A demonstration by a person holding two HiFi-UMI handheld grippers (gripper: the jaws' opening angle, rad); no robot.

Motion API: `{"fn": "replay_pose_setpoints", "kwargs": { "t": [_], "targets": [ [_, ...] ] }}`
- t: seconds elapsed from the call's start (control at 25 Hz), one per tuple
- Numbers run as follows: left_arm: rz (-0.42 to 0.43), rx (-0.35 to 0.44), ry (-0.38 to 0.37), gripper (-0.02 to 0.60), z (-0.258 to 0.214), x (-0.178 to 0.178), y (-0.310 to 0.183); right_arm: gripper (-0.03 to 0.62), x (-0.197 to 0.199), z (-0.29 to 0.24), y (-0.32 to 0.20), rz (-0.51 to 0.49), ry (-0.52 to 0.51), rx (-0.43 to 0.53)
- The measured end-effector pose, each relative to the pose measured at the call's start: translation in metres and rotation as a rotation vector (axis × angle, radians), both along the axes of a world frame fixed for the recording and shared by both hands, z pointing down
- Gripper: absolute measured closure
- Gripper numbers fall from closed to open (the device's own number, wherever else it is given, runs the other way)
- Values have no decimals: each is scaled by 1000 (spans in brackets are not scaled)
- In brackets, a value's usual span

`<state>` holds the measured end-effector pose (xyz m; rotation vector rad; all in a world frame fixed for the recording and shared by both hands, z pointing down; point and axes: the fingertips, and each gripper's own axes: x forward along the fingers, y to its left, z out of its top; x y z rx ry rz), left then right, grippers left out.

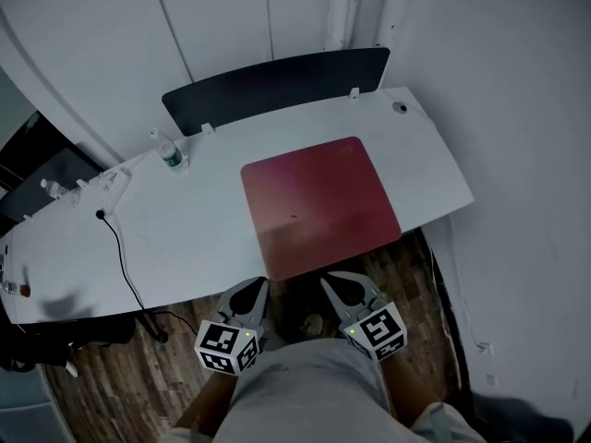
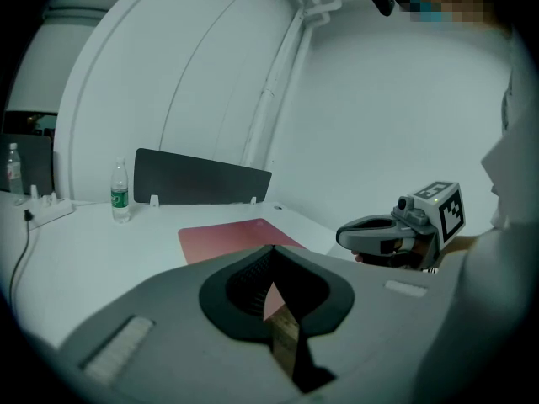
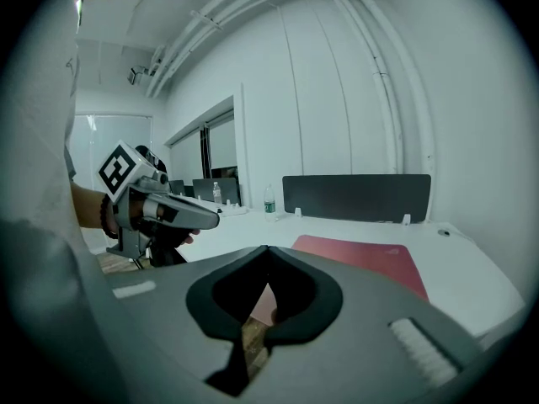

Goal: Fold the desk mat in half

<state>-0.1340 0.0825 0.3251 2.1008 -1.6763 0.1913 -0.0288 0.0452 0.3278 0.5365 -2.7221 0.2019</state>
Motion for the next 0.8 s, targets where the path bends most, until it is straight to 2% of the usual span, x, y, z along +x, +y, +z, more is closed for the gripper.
{"fn": "replay_pose_setpoints", "kwargs": {
  "t": [0.28,0.48,0.8],
  "targets": [
    [3,-7,-31,563,3,-12,-14,588,-16,12,-12,-18,40,0],
    [43,-24,-47,563,12,-26,-16,588,-28,27,-10,-10,102,17],
    [54,-91,-46,563,59,-49,-18,586,-50,82,-1,-54,210,-20]
  ]
}}
